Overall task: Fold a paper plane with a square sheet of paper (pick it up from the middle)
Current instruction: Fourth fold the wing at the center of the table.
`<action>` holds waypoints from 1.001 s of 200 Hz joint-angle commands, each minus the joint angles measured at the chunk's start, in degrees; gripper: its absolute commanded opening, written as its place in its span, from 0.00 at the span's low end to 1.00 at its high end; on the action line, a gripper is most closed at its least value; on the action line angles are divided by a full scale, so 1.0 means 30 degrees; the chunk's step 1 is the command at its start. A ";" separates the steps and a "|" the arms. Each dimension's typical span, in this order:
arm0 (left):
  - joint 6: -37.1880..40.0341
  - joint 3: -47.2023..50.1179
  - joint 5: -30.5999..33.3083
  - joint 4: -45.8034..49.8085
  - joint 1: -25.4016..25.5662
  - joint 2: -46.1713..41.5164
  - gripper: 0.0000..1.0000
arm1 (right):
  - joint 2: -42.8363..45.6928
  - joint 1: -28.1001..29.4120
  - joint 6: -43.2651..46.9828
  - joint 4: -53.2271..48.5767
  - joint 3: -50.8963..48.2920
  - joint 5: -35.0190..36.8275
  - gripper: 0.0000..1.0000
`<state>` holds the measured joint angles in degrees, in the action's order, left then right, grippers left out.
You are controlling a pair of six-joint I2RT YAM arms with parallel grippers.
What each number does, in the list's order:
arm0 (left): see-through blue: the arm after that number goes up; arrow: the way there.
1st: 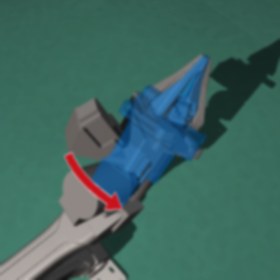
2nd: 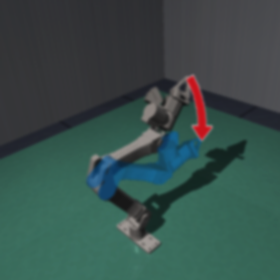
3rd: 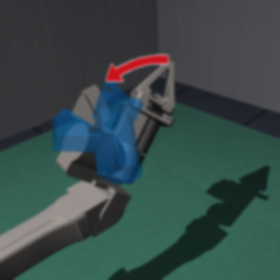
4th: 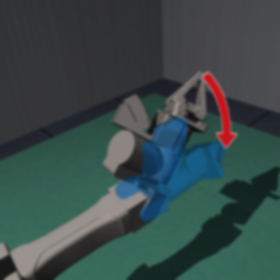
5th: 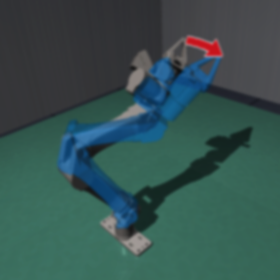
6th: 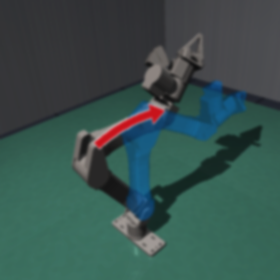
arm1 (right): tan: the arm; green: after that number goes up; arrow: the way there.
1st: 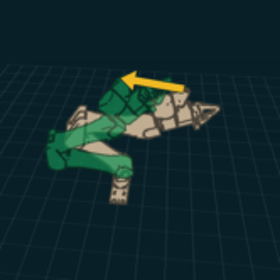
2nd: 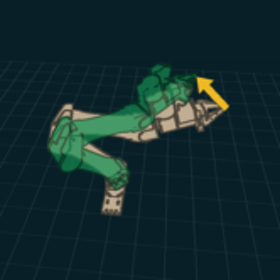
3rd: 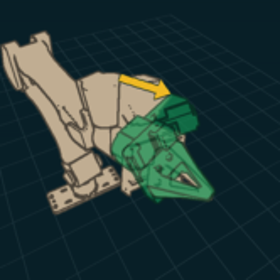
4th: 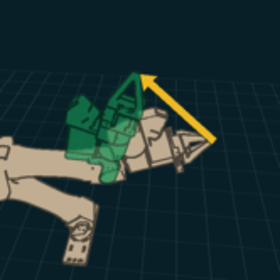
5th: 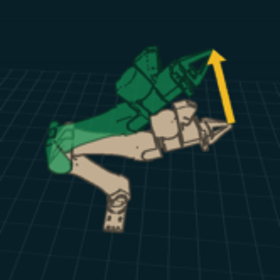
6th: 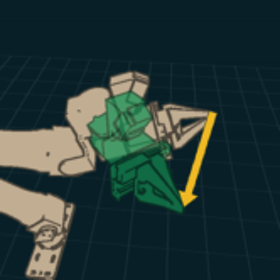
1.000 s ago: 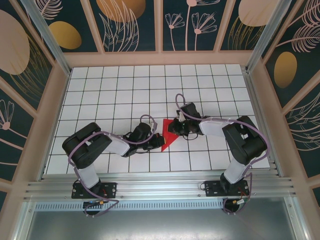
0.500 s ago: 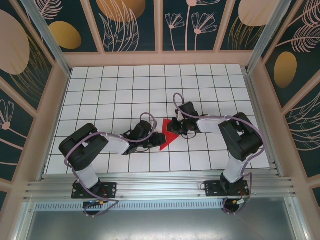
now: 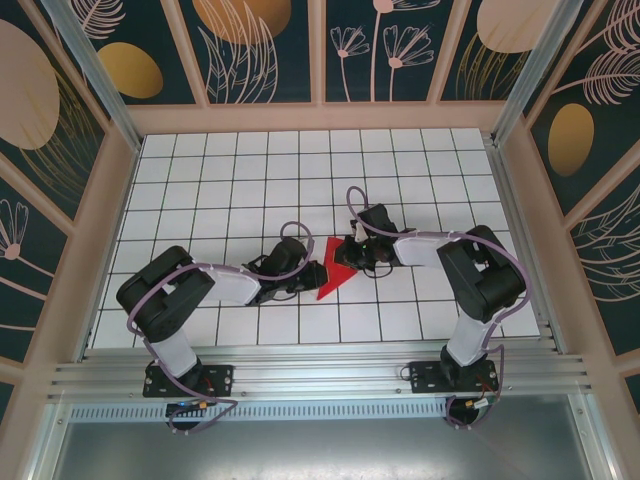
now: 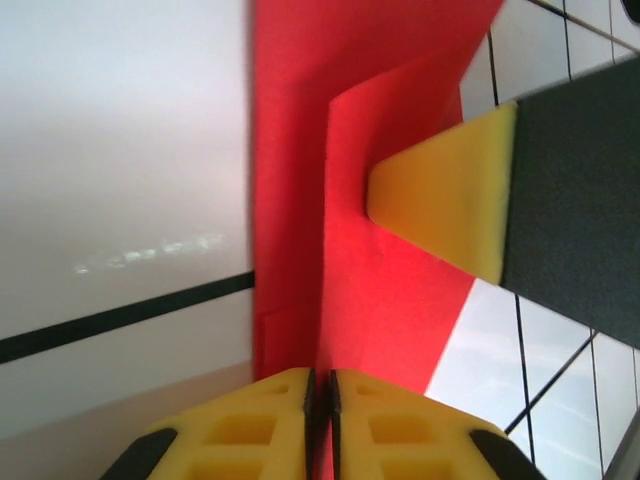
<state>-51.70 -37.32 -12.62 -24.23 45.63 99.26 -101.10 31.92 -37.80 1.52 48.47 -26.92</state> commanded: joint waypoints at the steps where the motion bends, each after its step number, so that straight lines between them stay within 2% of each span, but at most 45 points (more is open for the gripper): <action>1: 0.0586 -0.0253 0.1020 0.1019 -0.0158 -0.0182 0.04 | 0.0507 -0.0090 0.0329 -0.0272 0.0262 -0.0165 0.13; 13: 0.0621 -0.0275 0.1142 0.1206 -0.0168 -0.0245 0.00 | 0.0774 -0.0094 0.0325 -0.0315 0.0323 -0.0169 0.14; 81: 0.0133 0.0218 0.0653 0.0340 -0.0272 -0.0071 0.00 | 0.1769 -0.0068 0.0133 -0.0217 0.0137 -0.0175 0.16; 150: -0.0842 0.1144 -0.1567 -0.1950 -0.0650 -0.0156 0.00 | 0.0035 0.0228 -0.0148 0.0570 0.0631 -0.0242 0.15; 200: -0.0741 0.1052 -0.1138 -0.1426 -0.0650 -0.0242 0.01 | -0.1029 0.0342 0.0294 -0.0257 0.1242 0.0637 0.14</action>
<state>-53.87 -34.44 -16.05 -28.53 43.97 99.24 -102.80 32.58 -37.82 1.89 50.72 -26.48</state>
